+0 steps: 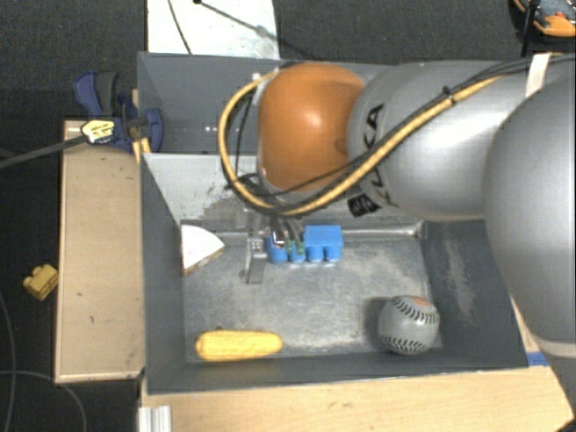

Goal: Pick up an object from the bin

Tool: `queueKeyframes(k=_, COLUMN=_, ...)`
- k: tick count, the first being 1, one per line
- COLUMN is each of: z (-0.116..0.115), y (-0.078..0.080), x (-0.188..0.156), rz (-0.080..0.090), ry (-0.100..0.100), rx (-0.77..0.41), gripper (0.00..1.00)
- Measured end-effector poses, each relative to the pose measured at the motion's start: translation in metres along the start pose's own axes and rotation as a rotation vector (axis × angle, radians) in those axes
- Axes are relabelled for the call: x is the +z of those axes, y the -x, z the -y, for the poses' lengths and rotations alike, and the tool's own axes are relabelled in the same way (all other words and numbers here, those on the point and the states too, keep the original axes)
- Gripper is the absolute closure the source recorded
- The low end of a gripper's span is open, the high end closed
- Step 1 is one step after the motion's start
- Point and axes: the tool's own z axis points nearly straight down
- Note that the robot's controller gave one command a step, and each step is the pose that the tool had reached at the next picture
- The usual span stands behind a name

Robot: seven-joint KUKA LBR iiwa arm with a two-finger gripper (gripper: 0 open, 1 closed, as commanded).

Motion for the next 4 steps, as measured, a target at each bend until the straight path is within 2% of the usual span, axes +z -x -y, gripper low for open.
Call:
queueKeyframes(k=1, z=-0.017, y=-0.050, x=0.069, rz=0.001, ry=0.000, rx=-0.157, gripper=0.00)
queueKeyframes(k=2, z=-0.020, y=-0.083, x=0.058, rz=-0.003, ry=0.000, rx=-0.422, gripper=0.00)
queueKeyframes(k=3, z=-0.017, y=-0.087, x=0.053, rz=-0.001, ry=0.000, rx=-0.509, gripper=0.00)
queueKeyframes(k=4, z=-0.015, y=-0.086, x=0.120, rz=0.006, ry=0.000, rx=-0.721, gripper=0.00)
